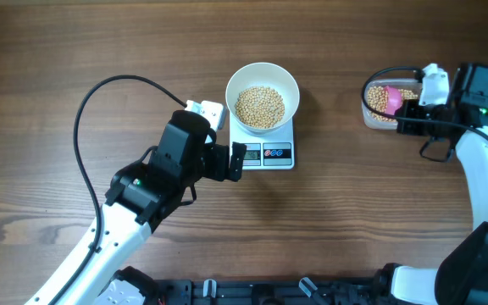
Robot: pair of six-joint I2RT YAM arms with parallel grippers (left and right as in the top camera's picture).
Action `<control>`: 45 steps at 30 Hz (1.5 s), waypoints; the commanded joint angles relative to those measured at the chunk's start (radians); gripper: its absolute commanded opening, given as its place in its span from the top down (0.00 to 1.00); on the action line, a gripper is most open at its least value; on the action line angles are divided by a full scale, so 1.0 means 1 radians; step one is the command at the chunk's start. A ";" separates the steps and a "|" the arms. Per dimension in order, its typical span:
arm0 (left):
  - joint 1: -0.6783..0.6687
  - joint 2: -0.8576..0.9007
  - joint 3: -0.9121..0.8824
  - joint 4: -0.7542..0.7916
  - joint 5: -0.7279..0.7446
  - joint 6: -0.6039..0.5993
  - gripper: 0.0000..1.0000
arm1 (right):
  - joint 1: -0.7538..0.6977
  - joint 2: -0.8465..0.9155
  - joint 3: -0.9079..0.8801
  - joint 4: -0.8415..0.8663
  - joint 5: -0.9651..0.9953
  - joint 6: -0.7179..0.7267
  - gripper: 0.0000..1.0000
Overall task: Scoop item into bowl and weigh 150g on scale
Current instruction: 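Drag the scoop through the soybeans and lift it filled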
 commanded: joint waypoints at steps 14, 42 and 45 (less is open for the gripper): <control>-0.005 0.008 0.015 0.000 0.009 0.001 0.00 | -0.057 0.046 0.004 0.002 -0.217 0.045 0.96; -0.005 0.008 0.015 0.000 0.009 0.001 0.00 | -0.172 0.117 0.004 -0.014 -0.348 0.071 0.96; -0.005 0.008 0.015 0.000 0.009 0.002 0.00 | -0.187 0.122 0.004 -0.014 -0.349 0.074 0.96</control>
